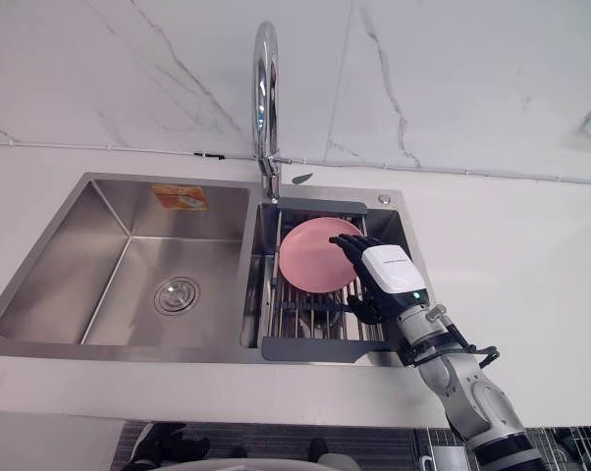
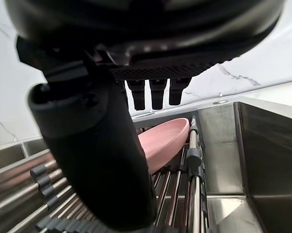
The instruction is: Walk over to the sink, pick up the cup, carry it to the dishwasher, place the cup inside the dishwasher, then close the dishwasher door
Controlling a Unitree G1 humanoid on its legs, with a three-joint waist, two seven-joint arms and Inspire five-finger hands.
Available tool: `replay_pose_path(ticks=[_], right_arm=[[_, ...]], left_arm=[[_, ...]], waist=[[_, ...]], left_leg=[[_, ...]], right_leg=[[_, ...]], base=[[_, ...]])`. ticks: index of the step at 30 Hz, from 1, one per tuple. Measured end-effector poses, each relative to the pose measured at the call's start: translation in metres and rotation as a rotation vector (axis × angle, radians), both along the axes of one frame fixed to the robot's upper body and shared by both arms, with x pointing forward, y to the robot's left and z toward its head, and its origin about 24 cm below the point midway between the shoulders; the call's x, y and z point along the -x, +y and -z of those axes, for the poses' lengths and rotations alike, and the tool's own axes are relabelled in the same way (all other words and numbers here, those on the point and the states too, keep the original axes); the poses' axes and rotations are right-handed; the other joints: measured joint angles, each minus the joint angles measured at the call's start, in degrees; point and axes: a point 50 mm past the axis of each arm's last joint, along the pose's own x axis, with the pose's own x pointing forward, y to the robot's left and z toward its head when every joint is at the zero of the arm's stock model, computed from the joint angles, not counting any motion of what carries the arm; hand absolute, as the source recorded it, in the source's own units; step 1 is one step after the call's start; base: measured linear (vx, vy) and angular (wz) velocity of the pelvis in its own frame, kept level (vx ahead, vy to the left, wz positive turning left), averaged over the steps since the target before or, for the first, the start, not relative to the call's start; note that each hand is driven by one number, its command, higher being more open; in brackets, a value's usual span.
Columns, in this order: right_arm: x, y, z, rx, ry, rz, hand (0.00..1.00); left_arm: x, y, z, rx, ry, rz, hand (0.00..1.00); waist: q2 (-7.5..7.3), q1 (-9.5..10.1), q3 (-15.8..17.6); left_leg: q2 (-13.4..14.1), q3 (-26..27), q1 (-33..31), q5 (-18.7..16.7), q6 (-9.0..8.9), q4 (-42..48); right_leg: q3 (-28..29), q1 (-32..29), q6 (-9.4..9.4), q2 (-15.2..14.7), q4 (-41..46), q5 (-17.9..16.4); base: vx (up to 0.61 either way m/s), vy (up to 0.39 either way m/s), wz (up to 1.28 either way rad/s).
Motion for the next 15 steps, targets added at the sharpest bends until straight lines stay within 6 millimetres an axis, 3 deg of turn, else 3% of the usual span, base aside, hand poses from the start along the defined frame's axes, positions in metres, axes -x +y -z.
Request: replay_pose_path(ticks=[15], right_arm=[[-0.018,-0.008,0.011,0.113,0.007,0.051,0.9]], left_arm=[[-0.003,-0.001,-0.001,0.001,-0.015,0.009,0.9]], waist=[[-0.09,0.85,0.11]], left_leg=[[-0.49,-1.4,-0.92,0.23,0.21,-0.03]], right_leg=[[-1.44,0.04,0.06,-0.36,-0.64,0.03]], base=[[-0.01,-0.005,0.05]])
